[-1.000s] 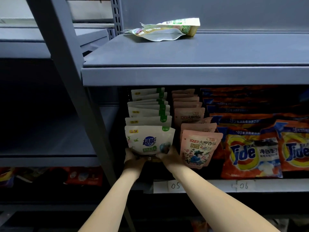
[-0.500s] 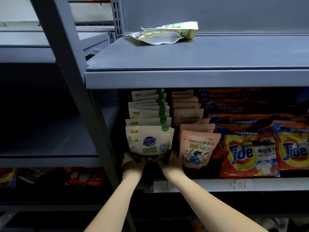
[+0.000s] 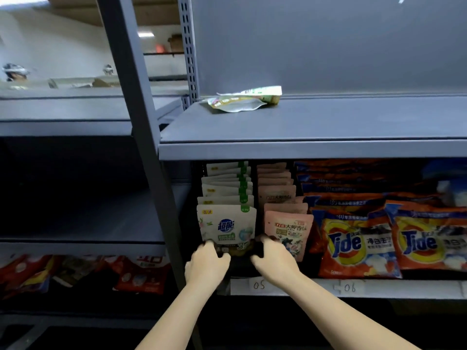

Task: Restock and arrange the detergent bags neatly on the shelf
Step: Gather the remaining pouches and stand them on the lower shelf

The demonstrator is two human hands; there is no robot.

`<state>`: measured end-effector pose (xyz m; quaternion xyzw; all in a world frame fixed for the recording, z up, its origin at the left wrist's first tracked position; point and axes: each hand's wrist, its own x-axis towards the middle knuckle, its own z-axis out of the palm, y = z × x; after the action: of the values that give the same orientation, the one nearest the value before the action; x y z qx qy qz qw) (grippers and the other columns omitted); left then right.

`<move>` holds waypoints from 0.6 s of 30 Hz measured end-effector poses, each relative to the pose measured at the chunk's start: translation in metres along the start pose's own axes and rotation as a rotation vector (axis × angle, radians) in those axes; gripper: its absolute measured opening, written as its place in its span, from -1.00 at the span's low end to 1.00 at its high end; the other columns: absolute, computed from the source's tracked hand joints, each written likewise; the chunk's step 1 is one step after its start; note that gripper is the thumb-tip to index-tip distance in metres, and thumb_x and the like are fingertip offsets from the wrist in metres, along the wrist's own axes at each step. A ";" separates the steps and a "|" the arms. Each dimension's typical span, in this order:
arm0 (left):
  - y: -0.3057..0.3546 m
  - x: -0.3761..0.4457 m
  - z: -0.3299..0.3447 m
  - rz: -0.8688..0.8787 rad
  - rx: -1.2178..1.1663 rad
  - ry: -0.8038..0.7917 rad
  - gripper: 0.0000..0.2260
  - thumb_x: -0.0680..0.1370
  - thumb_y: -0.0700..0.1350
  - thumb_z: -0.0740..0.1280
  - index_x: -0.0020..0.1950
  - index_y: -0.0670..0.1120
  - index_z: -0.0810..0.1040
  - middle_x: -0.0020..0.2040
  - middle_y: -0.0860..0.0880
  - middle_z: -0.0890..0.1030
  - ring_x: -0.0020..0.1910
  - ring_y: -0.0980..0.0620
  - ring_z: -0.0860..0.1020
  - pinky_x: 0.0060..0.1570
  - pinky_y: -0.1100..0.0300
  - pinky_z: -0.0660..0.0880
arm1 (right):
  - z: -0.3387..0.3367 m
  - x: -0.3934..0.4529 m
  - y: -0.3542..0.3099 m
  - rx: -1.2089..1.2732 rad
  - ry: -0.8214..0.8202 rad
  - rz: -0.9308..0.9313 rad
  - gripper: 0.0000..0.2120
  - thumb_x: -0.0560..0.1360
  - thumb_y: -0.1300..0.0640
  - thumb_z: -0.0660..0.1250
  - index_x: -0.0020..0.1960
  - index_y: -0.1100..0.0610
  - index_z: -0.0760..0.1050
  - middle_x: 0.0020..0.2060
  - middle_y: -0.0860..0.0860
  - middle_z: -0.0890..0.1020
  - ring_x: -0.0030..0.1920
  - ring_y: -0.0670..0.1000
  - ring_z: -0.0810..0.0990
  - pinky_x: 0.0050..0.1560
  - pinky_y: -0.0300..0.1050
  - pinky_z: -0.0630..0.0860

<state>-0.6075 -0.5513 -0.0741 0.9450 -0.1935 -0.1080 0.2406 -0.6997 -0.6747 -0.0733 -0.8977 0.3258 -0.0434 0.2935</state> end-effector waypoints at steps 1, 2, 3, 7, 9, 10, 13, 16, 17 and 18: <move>0.006 -0.010 -0.010 0.048 0.024 0.029 -0.64 0.55 0.09 0.21 0.29 -0.03 0.38 0.24 0.00 0.48 0.22 -0.04 0.45 0.22 0.02 0.38 | -0.012 -0.008 -0.003 -0.038 0.033 -0.043 -0.60 0.51 0.02 0.24 0.33 0.03 0.34 0.20 0.06 0.48 0.19 0.11 0.50 0.13 0.00 0.50; 0.012 -0.020 -0.021 0.096 0.043 0.063 -0.65 0.55 0.09 0.21 0.29 -0.01 0.39 0.23 0.02 0.48 0.21 -0.02 0.46 0.22 0.04 0.37 | -0.023 -0.017 -0.007 -0.064 0.067 -0.083 -0.60 0.53 0.01 0.23 0.35 0.02 0.32 0.21 0.05 0.46 0.19 0.10 0.49 0.12 0.00 0.49; 0.018 -0.030 -0.032 0.142 0.057 0.105 -0.67 0.55 0.09 0.22 0.28 0.00 0.39 0.22 0.04 0.49 0.20 0.00 0.46 0.20 0.06 0.37 | -0.033 -0.025 -0.011 -0.077 0.107 -0.123 -0.59 0.54 0.00 0.22 0.36 0.01 0.31 0.22 0.03 0.44 0.18 0.08 0.49 0.10 0.00 0.49; 0.045 -0.062 -0.081 0.316 0.097 0.326 -0.70 0.56 0.11 0.21 0.25 0.03 0.43 0.18 0.10 0.52 0.15 0.06 0.49 0.11 0.13 0.39 | -0.070 -0.053 -0.025 -0.084 0.268 -0.271 -0.64 0.55 -0.03 0.22 0.33 -0.05 0.35 0.23 -0.07 0.44 0.14 -0.02 0.51 0.06 -0.07 0.49; 0.059 -0.073 -0.104 0.387 0.079 0.425 -0.70 0.56 0.10 0.20 0.24 0.02 0.45 0.15 0.10 0.53 0.13 0.05 0.49 0.12 0.11 0.41 | -0.091 -0.063 -0.034 -0.086 0.352 -0.342 -0.69 0.54 -0.05 0.22 0.27 -0.07 0.40 0.20 -0.11 0.48 0.14 -0.04 0.52 0.05 -0.10 0.49; 0.067 -0.077 -0.115 0.424 0.068 0.479 -0.71 0.56 0.10 0.21 0.21 0.01 0.46 0.12 0.09 0.55 0.10 0.04 0.50 0.11 0.10 0.41 | -0.102 -0.067 -0.039 -0.083 0.394 -0.377 -0.71 0.53 -0.06 0.23 0.24 -0.07 0.43 0.16 -0.12 0.51 0.12 -0.05 0.53 0.04 -0.09 0.50; 0.092 -0.083 -0.144 0.508 0.012 0.614 -0.79 0.55 0.06 0.22 0.10 -0.01 0.50 0.02 0.08 0.57 0.06 0.02 0.49 0.10 0.09 0.38 | -0.139 -0.075 -0.056 -0.073 0.518 -0.452 -0.79 0.51 -0.04 0.25 0.11 -0.05 0.52 0.02 -0.12 0.58 0.03 -0.06 0.56 -0.01 -0.06 0.53; 0.114 -0.077 -0.167 0.515 -0.057 0.654 -0.80 0.54 0.03 0.23 0.08 -0.04 0.51 0.01 0.05 0.58 0.07 0.00 0.48 0.09 0.07 0.38 | -0.171 -0.073 -0.069 -0.056 0.603 -0.474 -0.84 0.52 0.00 0.26 0.03 0.01 0.56 -0.05 -0.10 0.61 -0.01 -0.04 0.56 -0.06 -0.10 0.50; 0.121 -0.071 -0.174 0.511 -0.067 0.654 -0.80 0.54 0.02 0.24 0.08 -0.04 0.51 0.02 0.04 0.57 0.08 -0.01 0.47 0.09 0.06 0.39 | -0.181 -0.069 -0.073 -0.042 0.626 -0.472 -0.84 0.52 0.01 0.26 0.02 0.02 0.56 -0.05 -0.10 0.61 -0.01 -0.04 0.56 -0.08 -0.11 0.48; 0.129 -0.064 -0.180 0.504 -0.071 0.644 -0.79 0.54 0.02 0.24 0.08 -0.05 0.51 0.03 0.03 0.57 0.09 -0.01 0.46 0.09 0.06 0.39 | -0.189 -0.064 -0.076 -0.028 0.645 -0.467 -0.84 0.52 0.02 0.26 0.02 0.02 0.56 -0.04 -0.09 0.61 0.00 -0.04 0.55 -0.08 -0.12 0.46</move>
<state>-0.6521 -0.5545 0.1514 0.8445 -0.3301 0.2492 0.3403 -0.7584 -0.6830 0.1315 -0.8918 0.1888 -0.3843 0.1463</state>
